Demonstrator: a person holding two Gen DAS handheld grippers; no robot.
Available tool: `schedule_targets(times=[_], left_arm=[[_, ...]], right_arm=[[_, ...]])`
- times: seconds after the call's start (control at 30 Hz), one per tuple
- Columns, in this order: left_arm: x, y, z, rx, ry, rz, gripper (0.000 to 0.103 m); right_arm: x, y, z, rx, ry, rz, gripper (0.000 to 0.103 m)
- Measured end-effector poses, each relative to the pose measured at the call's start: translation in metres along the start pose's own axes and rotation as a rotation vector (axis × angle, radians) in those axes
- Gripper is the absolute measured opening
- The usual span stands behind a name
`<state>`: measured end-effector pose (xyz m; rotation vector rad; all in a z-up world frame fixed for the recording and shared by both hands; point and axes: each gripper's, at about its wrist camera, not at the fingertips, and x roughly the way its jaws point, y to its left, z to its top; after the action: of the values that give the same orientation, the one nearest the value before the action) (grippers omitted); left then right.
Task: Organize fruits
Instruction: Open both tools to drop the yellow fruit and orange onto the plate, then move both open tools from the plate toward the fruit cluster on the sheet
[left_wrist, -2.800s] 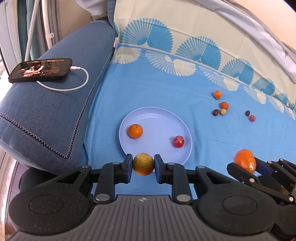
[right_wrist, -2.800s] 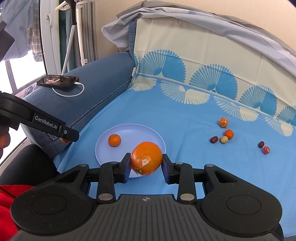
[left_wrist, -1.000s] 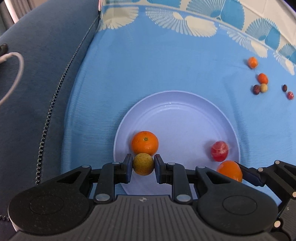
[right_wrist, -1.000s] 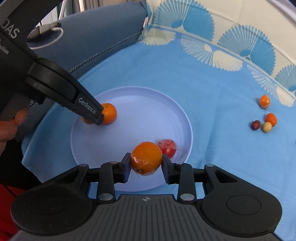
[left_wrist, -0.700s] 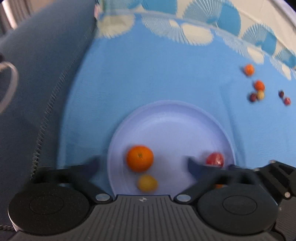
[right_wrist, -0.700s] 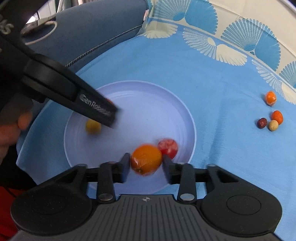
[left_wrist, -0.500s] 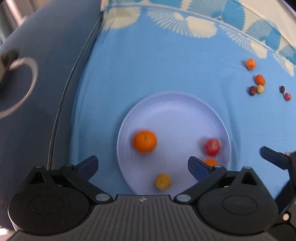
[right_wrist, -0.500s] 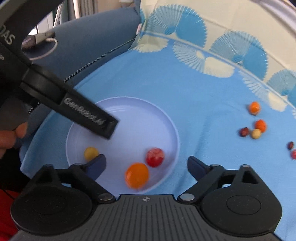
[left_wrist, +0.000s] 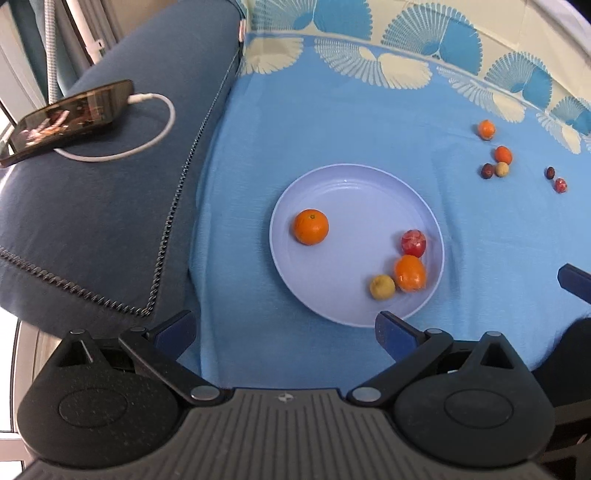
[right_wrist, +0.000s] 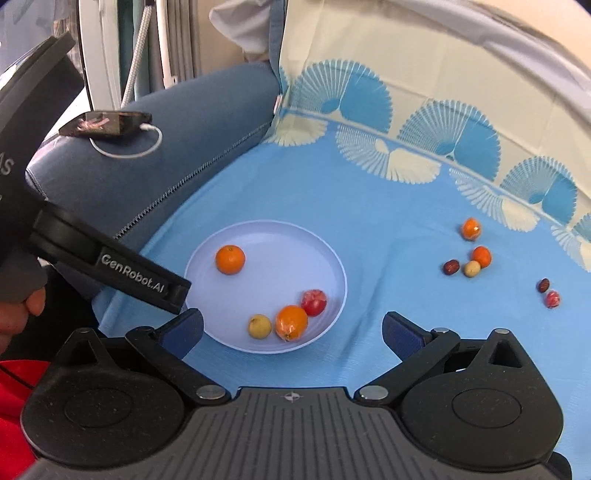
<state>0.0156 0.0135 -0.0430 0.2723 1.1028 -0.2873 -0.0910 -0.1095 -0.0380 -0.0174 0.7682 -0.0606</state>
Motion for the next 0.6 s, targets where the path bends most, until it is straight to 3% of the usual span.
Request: schedule_targets(times=[0.6], left_arm=[[-0.053, -0.006, -0.031, 0.025, -0.119, 0.038, 0.103]], right_arm=[[-0.054, 0.013, -0.014, -0.040, -0.122, -0.036, 0.102]])
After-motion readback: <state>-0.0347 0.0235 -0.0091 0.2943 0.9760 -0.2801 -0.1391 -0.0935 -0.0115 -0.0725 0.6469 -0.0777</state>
